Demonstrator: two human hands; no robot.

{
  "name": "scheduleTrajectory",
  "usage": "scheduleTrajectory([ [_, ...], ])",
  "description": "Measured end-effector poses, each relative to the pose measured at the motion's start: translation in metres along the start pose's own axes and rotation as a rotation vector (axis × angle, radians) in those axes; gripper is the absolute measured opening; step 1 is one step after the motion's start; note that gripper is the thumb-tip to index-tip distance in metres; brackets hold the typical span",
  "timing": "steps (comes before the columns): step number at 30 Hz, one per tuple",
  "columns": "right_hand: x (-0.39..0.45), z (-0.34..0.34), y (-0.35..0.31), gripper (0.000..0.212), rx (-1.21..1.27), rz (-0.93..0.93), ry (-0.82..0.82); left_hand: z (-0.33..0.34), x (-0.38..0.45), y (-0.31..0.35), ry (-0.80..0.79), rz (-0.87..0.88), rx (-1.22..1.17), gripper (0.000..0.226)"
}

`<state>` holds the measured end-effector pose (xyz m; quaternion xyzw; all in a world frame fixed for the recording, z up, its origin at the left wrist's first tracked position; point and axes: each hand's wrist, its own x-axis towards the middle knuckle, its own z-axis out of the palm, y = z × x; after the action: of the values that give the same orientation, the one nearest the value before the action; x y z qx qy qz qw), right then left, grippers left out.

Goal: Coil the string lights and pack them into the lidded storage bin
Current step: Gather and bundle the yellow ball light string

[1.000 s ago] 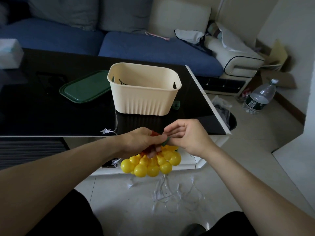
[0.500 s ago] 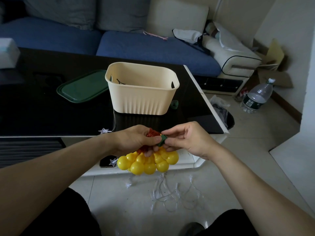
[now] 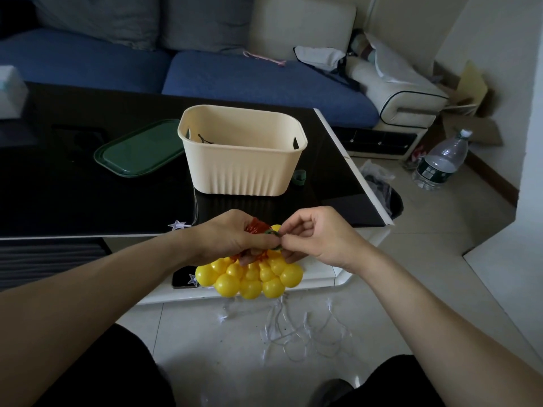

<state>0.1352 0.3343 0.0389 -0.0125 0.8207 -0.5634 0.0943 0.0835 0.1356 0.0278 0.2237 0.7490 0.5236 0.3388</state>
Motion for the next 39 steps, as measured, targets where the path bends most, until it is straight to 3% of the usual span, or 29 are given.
scheduleTrajectory([
  [10,-0.001,-0.006,-0.008,0.021,0.102,0.024,0.131,0.003,0.005,0.005,0.166,-0.083,-0.099,0.038],
  [16,-0.007,-0.014,-0.014,0.022,0.039,0.042,0.078,0.006,0.009,0.006,0.284,-0.116,-0.153,0.033],
  [19,-0.009,-0.018,-0.014,0.022,0.028,0.053,0.046,0.003,0.010,0.003,0.324,-0.127,-0.192,0.042],
  [25,-0.017,-0.023,-0.014,0.034,-0.137,0.116,-0.124,0.002,0.007,0.000,0.179,-0.082,-0.125,0.047],
  [32,-0.002,0.007,-0.017,0.013,-0.250,0.120,0.021,0.014,0.010,0.001,0.150,-0.048,-0.126,0.042],
  [35,-0.004,0.015,-0.022,0.034,-0.343,0.099,-0.024,0.016,0.013,0.000,0.181,-0.058,-0.144,0.037],
  [39,0.002,0.017,-0.019,0.044,-0.300,0.092,0.104,0.013,0.013,0.001,0.169,-0.046,-0.184,0.033],
])
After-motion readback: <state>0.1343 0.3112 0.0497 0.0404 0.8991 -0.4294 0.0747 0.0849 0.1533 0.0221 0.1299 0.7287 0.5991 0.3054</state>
